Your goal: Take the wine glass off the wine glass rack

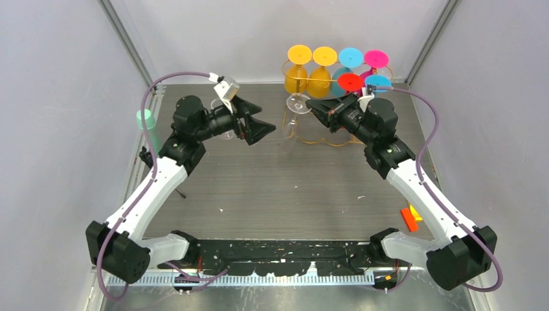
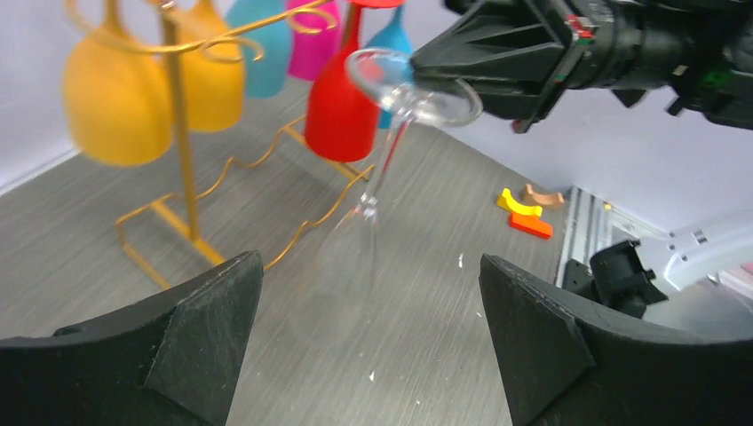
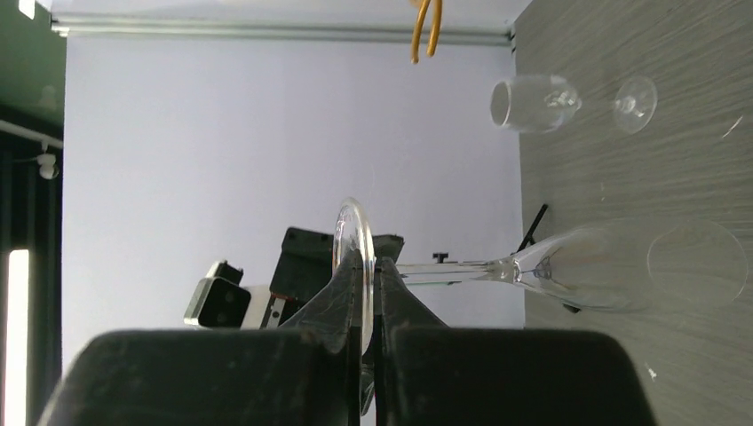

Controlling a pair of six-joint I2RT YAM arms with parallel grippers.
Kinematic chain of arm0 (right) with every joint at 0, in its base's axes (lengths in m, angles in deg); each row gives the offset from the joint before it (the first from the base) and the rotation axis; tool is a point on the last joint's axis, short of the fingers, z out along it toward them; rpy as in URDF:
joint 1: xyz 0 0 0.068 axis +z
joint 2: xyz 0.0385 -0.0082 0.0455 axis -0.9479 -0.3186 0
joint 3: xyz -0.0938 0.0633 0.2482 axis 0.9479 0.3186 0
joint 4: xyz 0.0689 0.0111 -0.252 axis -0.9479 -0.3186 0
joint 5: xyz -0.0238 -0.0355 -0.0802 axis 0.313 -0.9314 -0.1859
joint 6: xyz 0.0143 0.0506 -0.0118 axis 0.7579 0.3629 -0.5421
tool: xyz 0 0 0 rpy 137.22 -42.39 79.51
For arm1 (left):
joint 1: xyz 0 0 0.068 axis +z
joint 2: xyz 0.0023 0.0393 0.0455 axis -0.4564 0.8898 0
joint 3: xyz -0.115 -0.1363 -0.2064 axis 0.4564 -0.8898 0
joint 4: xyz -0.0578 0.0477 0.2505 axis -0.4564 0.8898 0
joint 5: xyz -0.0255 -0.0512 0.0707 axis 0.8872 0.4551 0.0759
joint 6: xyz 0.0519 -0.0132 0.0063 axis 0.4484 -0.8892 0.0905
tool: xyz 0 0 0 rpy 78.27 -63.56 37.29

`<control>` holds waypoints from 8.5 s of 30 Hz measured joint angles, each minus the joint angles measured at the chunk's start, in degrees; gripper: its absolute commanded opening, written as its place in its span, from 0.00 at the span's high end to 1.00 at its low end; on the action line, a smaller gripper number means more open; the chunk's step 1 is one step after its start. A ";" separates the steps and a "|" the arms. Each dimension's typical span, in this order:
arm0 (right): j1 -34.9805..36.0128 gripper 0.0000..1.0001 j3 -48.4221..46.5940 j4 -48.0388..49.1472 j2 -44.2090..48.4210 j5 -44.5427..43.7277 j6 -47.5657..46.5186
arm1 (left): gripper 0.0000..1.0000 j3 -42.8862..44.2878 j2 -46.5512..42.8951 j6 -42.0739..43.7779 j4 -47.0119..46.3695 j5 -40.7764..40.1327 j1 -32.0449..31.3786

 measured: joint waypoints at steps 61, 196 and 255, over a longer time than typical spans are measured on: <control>13.66 0.27 8.76 20.33 -1.49 1.81 -2.32 | 1.00 6.27 2.10 -30.47 -13.75 -44.13 -3.82; 25.27 0.99 -82.62 -68.59 -64.32 -18.29 -76.85 | 0.00 -7.19 -38.21 -3.58 30.99 -55.58 -3.65; 23.71 0.30 -80.19 -51.98 -68.54 -24.35 -90.29 | 0.00 -9.62 -38.12 -5.57 33.14 -55.67 -3.65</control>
